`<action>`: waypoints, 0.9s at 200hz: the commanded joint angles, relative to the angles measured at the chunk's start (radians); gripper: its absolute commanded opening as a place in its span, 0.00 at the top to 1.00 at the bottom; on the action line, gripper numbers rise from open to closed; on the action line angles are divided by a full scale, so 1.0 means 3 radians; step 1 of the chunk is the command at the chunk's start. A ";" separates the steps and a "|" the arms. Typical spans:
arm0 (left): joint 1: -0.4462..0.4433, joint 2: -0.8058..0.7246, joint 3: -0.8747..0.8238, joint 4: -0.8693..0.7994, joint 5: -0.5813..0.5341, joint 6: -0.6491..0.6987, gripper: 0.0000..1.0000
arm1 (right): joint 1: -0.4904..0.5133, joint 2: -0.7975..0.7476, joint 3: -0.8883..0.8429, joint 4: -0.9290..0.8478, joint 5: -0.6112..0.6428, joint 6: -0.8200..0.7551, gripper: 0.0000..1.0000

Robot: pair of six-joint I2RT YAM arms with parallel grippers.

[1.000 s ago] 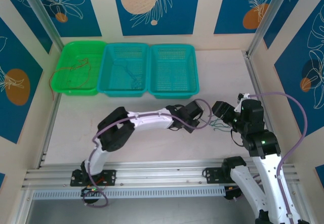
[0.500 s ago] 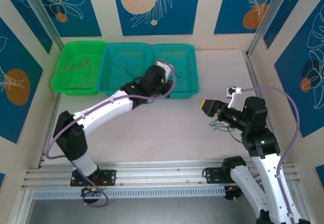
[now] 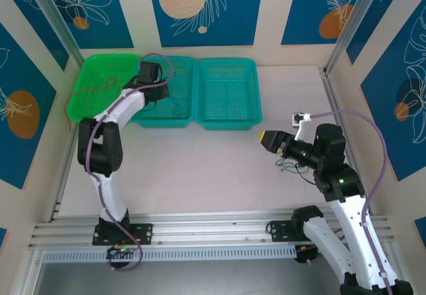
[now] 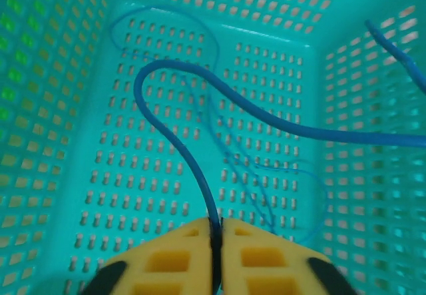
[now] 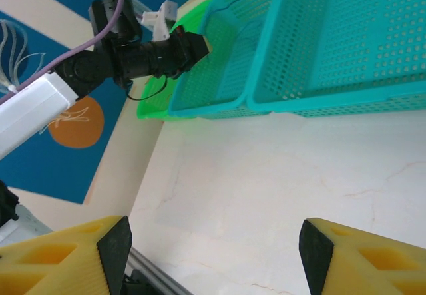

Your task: Untangle the cables

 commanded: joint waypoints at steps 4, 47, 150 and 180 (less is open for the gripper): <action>-0.0023 -0.0107 0.0289 -0.0186 0.0171 0.0010 0.56 | 0.0012 0.0044 -0.0049 -0.0401 0.0503 0.0074 0.30; -0.0108 -0.0741 -0.0160 0.0060 0.0423 -0.0135 0.40 | -0.0103 0.0321 -0.0158 -0.0468 0.0701 0.0162 0.30; -0.1874 -0.1945 -0.1606 0.0891 0.0784 0.0263 0.40 | -0.1478 0.1436 -0.0350 -0.0511 0.0774 0.0215 0.11; -0.2251 -0.1871 -0.1776 0.1081 0.0662 0.0201 0.40 | -0.1427 0.2041 -0.0324 -0.0320 0.0802 0.0193 0.16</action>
